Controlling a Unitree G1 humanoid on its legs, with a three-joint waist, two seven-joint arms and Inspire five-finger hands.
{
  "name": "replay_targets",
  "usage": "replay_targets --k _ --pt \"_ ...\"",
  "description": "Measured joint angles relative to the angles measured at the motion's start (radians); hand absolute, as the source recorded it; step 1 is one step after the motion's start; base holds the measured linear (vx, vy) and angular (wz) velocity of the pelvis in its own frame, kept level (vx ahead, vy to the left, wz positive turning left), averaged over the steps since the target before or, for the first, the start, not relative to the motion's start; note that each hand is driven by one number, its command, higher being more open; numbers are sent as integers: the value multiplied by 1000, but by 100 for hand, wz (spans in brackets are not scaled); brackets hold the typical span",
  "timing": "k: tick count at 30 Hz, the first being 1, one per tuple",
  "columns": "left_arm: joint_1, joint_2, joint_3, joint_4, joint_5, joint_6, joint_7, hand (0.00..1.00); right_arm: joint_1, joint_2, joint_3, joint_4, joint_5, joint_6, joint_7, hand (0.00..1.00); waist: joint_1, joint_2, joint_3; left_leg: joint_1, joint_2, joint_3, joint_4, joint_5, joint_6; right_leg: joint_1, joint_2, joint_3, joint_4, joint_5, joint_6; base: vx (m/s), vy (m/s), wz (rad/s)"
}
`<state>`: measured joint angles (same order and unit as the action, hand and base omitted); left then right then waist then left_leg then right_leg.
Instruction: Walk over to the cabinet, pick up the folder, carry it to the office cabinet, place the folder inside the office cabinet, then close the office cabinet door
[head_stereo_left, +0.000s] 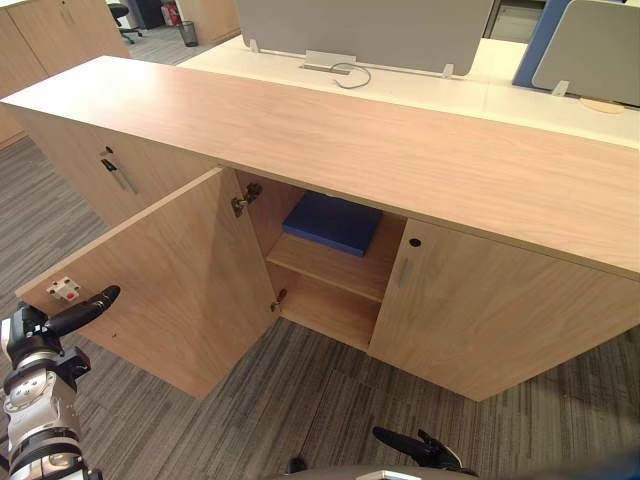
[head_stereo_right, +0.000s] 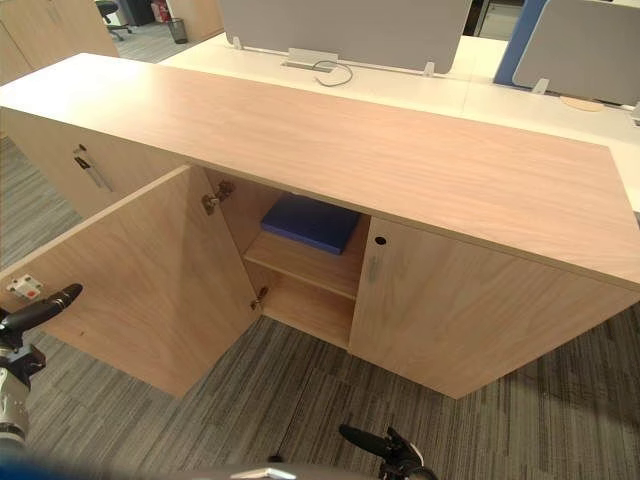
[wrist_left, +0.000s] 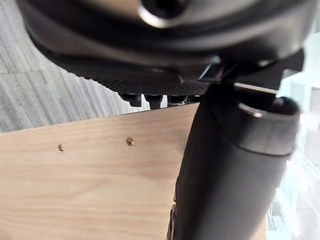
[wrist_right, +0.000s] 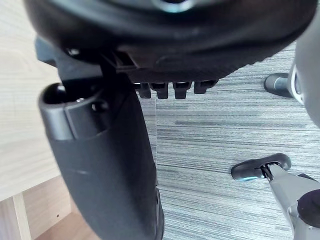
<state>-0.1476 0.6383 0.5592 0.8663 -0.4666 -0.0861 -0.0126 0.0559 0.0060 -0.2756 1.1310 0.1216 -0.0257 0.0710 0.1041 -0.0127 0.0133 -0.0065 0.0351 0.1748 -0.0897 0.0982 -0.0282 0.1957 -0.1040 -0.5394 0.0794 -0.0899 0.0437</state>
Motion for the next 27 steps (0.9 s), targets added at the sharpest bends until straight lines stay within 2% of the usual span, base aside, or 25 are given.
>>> replay_targets --k 5,7,9,10,13,14,15,17,18,20,22,24,27 --pt "0 -2 -46 46 -77 4 -31 100 12 -12 1 0 8 -1 12 100 -2 4 -1 -12 1 5 0 8 -6 -12 3 2 -12 0 0 -68 -23 -8" --pt "0 -22 -89 63 -184 12 -59 100 15 -24 4 1 18 -1 14 100 -2 11 2 -22 1 1 -1 9 -5 -22 3 1 -12 -1 1 -95 0 -1" --pt "0 -50 -160 71 -244 11 -62 100 17 -36 24 2 37 1 18 100 -1 17 4 -42 -6 -9 -5 14 1 -38 -3 -4 -12 -12 4 -106 6 10" --pt "2 -60 -210 65 -266 8 -62 100 16 -44 33 2 37 3 24 100 -2 9 2 -56 -16 -20 -6 21 12 -46 -9 -7 -12 -26 5 -81 6 21" --pt "46 -76 -335 -6 -320 10 -62 100 16 -55 90 2 37 4 31 100 -1 -1 8 -74 -46 -28 -6 30 19 -54 -36 -10 -12 -75 33 -126 10 20" --pt "103 -77 -429 -89 -353 10 -62 100 13 -66 136 1 37 4 36 100 0 2 12 -81 -61 -37 -6 37 24 -54 -48 -14 -14 -108 49 -102 0 22" --pt "130 -74 -471 -133 -365 12 -62 100 11 -74 153 0 37 4 39 100 0 9 15 -81 -61 -44 -6 40 25 -53 -48 -20 -11 -111 45 -131 6 30" --pt "251 -16 -634 -334 -390 34 -88 100 8 -89 215 0 37 6 46 100 13 18 16 -87 -61 -52 -6 45 32 -54 -46 -33 -10 -118 51 -108 10 24" --pt "273 2 -674 -378 -390 40 -106 100 6 -91 228 0 36 6 49 100 16 20 16 -90 -61 -51 -6 47 33 -55 -45 -34 -10 -119 53 -65 7 17" --pt "333 72 -825 -540 -388 74 -158 100 -6 -98 297 -4 35 4 55 100 17 25 14 -108 -61 -50 -6 52 41 -75 -45 -29 -8 -117 59 -40 20 4" --pt "342 120 -936 -657 -389 79 -220 100 -12 -103 359 -11 32 -1 69 100 12 24 14 -122 -63 -46 -6 52 44 -89 -48 -21 -8 -114 63 10 37 -6" --pt "322 125 -1008 -738 -401 98 -277 100 -30 -106 413 -13 21 -2 93 100 -10 21 17 -122 -70 -42 -6 51 49 -90 -55 -17 -10 -101 68 58 31 -8" --pt "314 140 -1039 -865 -420 110 -427 100 -42 -97 465 -29 -4 -21 123 100 -52 5 18 -116 -80 -21 -2 43 63 -87 -63 4 -26 -85 71 101 2 -19"
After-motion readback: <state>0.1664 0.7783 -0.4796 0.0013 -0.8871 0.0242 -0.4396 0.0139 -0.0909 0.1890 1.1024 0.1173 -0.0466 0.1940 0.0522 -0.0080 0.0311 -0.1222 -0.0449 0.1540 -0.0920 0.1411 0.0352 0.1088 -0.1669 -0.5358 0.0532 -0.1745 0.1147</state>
